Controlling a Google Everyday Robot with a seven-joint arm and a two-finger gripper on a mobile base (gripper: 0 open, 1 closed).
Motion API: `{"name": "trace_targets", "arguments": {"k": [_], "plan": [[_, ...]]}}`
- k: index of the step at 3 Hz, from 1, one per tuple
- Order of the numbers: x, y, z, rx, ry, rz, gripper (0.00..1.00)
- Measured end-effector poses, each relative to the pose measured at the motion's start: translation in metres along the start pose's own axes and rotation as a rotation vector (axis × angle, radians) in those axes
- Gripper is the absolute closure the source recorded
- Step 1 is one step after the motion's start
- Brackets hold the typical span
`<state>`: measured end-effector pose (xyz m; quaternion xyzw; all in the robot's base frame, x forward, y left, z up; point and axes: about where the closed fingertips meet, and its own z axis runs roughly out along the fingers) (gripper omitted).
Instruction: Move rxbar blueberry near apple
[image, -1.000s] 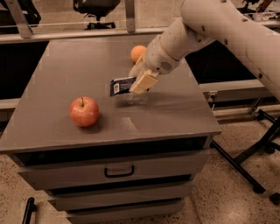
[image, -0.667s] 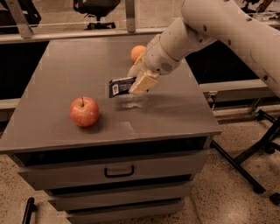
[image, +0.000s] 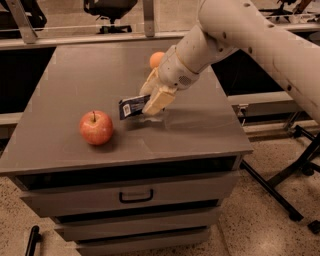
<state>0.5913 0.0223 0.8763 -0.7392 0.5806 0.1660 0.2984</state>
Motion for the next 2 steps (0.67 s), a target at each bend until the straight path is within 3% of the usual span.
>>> {"name": "trace_targets", "arguments": {"k": [1,2], "plan": [[-0.0008,0.0038,0.005,-0.027,-0.014,-0.003,1.0],[-0.0016,0.0045,0.007,-0.032,-0.015,-0.004,0.85]]}}
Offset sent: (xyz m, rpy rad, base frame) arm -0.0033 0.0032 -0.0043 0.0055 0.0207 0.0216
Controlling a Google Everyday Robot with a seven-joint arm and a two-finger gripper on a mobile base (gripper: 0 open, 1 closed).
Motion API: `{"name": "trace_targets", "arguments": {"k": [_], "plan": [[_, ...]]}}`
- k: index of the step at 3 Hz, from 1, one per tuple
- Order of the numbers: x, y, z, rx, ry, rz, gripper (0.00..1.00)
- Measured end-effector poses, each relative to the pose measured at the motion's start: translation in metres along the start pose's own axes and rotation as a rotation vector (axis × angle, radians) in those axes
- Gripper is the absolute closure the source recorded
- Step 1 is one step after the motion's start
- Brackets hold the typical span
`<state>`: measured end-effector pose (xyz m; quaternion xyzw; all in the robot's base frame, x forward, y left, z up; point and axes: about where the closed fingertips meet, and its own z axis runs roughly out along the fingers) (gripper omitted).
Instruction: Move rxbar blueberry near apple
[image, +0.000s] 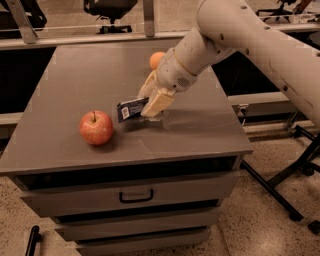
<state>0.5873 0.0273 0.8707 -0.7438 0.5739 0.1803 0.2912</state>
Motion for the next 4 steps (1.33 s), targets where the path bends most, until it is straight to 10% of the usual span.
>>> {"name": "trace_targets", "arguments": {"k": [4], "plan": [[-0.0032,0.0016,0.0073,-0.014,-0.003,-0.006,0.0]]}}
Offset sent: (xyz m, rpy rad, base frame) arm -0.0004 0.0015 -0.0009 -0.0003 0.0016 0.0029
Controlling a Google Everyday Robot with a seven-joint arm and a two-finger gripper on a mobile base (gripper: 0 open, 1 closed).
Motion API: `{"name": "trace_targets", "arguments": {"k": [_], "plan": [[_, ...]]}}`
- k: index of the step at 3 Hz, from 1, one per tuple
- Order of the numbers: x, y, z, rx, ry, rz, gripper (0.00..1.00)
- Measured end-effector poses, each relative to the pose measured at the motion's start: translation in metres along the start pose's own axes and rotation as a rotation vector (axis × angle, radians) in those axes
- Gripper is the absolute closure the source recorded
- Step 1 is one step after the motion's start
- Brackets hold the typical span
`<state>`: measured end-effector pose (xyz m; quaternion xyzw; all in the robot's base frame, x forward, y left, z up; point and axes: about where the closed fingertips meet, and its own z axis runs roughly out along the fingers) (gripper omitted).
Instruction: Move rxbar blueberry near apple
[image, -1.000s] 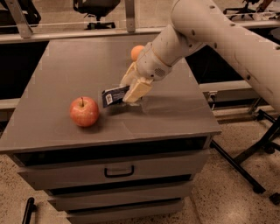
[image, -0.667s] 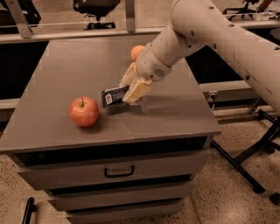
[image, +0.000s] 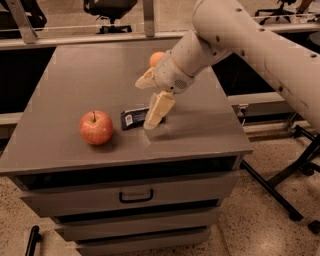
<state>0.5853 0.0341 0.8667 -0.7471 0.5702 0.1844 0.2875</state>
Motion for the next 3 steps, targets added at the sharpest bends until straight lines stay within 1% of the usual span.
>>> {"name": "trace_targets", "arguments": {"k": [1,2,3], "plan": [[0.0,0.0,0.0,-0.001,0.0,-0.002,0.0],[0.015,-0.002,-0.033,0.067,0.01,-0.004,0.0],[0.03,0.009,-0.082,0.205,0.02,0.022,0.0]]}}
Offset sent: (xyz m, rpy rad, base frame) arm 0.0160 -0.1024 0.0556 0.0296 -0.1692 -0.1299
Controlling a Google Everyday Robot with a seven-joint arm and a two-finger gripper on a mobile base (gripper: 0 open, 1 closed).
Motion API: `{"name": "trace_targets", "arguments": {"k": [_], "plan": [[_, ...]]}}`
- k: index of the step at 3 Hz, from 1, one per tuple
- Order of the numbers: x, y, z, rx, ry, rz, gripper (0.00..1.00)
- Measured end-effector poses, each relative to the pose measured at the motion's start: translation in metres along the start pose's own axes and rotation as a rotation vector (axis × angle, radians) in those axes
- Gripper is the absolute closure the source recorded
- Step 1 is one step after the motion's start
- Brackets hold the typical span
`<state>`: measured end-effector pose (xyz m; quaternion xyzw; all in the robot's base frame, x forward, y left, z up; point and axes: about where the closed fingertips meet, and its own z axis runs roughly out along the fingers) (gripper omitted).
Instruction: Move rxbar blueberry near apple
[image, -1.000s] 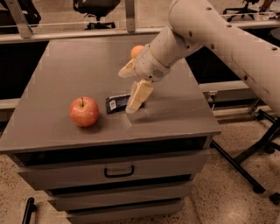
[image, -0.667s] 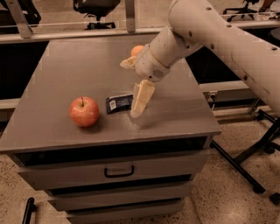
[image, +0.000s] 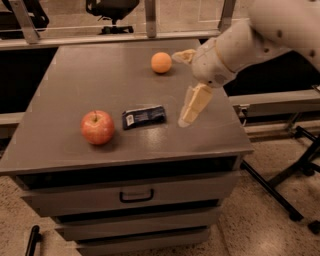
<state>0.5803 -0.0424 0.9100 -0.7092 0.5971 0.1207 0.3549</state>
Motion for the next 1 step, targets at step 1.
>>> {"name": "trace_targets", "arguments": {"k": [1], "plan": [[0.0218,-0.0152,-0.0224,0.136,0.01,0.041,0.0]]}}
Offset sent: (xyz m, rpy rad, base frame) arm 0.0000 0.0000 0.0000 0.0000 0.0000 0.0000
